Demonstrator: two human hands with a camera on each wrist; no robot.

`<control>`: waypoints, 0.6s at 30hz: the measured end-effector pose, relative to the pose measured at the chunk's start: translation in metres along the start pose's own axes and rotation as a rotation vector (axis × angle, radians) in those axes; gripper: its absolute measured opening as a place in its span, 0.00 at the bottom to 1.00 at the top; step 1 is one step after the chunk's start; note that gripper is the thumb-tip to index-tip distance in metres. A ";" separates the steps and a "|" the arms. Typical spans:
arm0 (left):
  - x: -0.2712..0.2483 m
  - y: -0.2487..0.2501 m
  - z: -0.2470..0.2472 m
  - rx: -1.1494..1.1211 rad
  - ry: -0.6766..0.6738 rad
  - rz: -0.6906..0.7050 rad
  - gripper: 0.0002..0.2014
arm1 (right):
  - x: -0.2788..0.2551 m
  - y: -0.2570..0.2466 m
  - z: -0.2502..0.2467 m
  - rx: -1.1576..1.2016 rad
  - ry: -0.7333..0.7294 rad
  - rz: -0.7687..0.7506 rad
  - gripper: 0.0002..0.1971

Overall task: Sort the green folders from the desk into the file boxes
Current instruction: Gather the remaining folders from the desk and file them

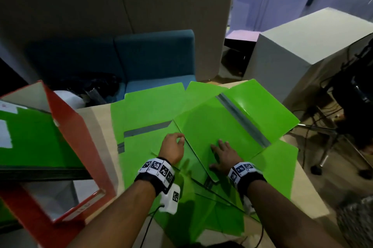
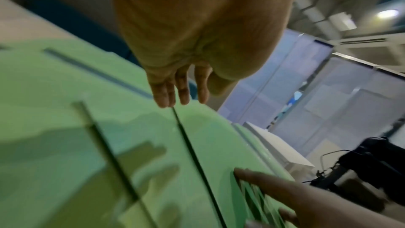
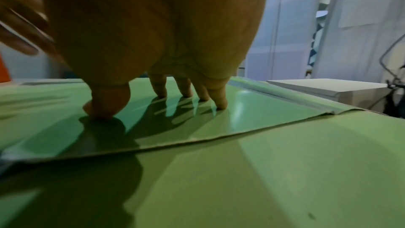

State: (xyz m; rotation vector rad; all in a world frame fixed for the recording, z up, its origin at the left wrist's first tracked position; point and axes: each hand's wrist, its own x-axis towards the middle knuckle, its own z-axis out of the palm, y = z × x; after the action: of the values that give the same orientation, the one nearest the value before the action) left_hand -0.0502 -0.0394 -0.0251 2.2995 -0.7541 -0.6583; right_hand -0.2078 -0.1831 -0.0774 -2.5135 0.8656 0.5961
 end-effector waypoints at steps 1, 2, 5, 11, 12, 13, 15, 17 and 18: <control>-0.002 -0.004 0.008 -0.005 -0.056 -0.074 0.16 | -0.002 -0.001 0.006 -0.015 -0.014 -0.022 0.44; -0.004 -0.009 0.015 -0.006 -0.101 -0.142 0.18 | -0.003 -0.003 0.009 -0.011 -0.021 -0.042 0.45; -0.007 -0.019 0.027 -0.010 -0.131 -0.269 0.23 | -0.005 -0.007 0.005 0.029 -0.059 -0.104 0.43; 0.000 -0.031 0.031 -0.183 -0.070 -0.417 0.30 | -0.001 -0.020 -0.010 0.032 -0.127 -0.211 0.31; 0.004 -0.035 0.033 -0.243 -0.049 -0.457 0.33 | -0.003 -0.025 -0.011 0.029 -0.137 -0.226 0.29; 0.006 -0.037 0.034 -0.316 -0.035 -0.510 0.36 | -0.003 -0.028 -0.009 0.029 -0.146 -0.239 0.27; 0.006 -0.036 0.031 -0.475 -0.020 -0.607 0.36 | -0.005 -0.033 -0.008 0.040 -0.157 -0.250 0.25; 0.005 -0.037 0.026 -0.515 -0.034 -0.663 0.28 | -0.008 -0.036 -0.007 0.050 -0.148 -0.264 0.24; 0.003 -0.038 0.023 -0.502 -0.037 -0.684 0.27 | -0.009 -0.037 -0.007 0.052 -0.140 -0.273 0.25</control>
State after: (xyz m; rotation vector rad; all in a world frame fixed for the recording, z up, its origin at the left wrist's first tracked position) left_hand -0.0494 -0.0258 -0.0679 2.0376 0.2115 -1.0475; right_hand -0.1883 -0.1551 -0.0581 -2.4508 0.4702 0.6392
